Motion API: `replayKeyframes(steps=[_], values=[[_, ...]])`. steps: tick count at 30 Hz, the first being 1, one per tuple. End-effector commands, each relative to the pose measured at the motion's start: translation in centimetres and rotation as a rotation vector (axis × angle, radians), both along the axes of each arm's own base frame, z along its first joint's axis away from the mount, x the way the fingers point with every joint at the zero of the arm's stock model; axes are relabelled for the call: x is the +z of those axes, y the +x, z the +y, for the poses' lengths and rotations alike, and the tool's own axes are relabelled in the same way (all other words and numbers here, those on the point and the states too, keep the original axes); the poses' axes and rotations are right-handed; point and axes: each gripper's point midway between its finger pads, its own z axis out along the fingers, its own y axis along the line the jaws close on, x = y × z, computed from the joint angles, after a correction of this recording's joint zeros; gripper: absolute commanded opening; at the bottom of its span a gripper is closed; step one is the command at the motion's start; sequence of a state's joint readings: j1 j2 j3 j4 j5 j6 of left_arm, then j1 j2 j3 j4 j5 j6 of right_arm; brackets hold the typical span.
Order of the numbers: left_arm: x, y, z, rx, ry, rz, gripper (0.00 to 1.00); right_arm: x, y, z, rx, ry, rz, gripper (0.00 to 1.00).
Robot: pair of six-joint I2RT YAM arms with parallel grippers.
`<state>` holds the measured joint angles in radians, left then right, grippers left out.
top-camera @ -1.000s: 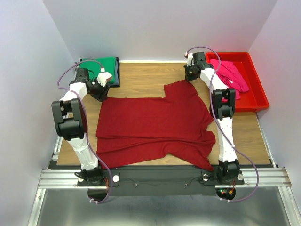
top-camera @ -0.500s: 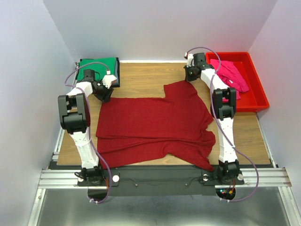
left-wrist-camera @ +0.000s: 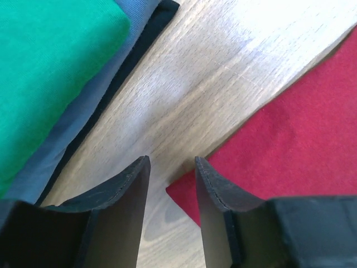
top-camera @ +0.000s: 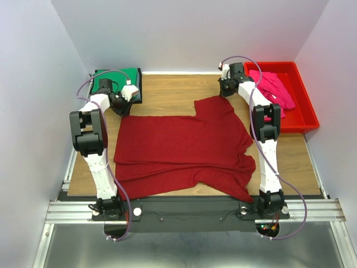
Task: Fold and stack the t-shirts
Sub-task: Flatten the tshirt out
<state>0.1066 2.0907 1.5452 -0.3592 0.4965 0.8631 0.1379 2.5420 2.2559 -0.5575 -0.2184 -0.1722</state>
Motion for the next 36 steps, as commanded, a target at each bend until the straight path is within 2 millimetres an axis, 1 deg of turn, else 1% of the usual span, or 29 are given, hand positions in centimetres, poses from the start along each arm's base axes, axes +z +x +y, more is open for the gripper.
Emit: replayKeyframes(steps=[1,6,10,15,18,20,22,23,27,30,32,36], values=[[0.3,-0.1,0.0,-0.028,-0.009,0.017,0.48,2.4,-0.4,-0.4,0.007,-0.006,-0.02,0.01],[-0.3,-1.3,0.3,-0.042,-0.015,0.049,0.49,2.6,-0.4,-0.6,0.01,-0.018,-0.027,0.01],[-0.2,-1.8,0.4,-0.048,-0.035,0.065,0.49,2.7,-0.3,-0.5,0.012,-0.018,-0.03,0.01],[-0.5,-2.0,0.6,-0.05,-0.031,0.086,0.42,3.0,-0.2,-0.7,0.008,-0.024,-0.036,0.01],[-0.5,-2.2,0.7,-0.045,-0.04,0.103,0.4,3.1,-0.2,-0.6,0.012,-0.025,-0.041,0.01],[-0.2,-2.2,1.0,-0.032,-0.054,0.099,0.41,3.2,-0.2,-0.7,0.013,-0.028,-0.042,0.01],[0.3,-2.0,0.9,-0.037,-0.061,0.091,0.46,3.4,-0.2,-0.8,0.015,-0.031,-0.047,0.01],[0.5,-2.0,0.9,-0.036,-0.064,0.088,0.47,3.5,-0.2,-0.7,0.016,-0.03,-0.048,0.01],[2.5,-1.3,0.6,-0.04,-0.089,0.052,0.47,3.7,-0.1,-0.8,0.017,-0.032,-0.054,0.01],[3.5,-0.9,0.3,-0.043,-0.106,0.037,0.47,3.8,-0.1,-0.8,0.016,-0.029,-0.054,0.01],[3.7,-0.9,0.2,-0.039,-0.114,0.043,0.47,3.8,-0.1,-0.6,0.019,-0.028,-0.055,0.01],[2.7,-1.0,0.4,-0.03,-0.106,0.063,0.46,3.7,-0.2,-0.8,0.017,-0.03,-0.052,0.0]])
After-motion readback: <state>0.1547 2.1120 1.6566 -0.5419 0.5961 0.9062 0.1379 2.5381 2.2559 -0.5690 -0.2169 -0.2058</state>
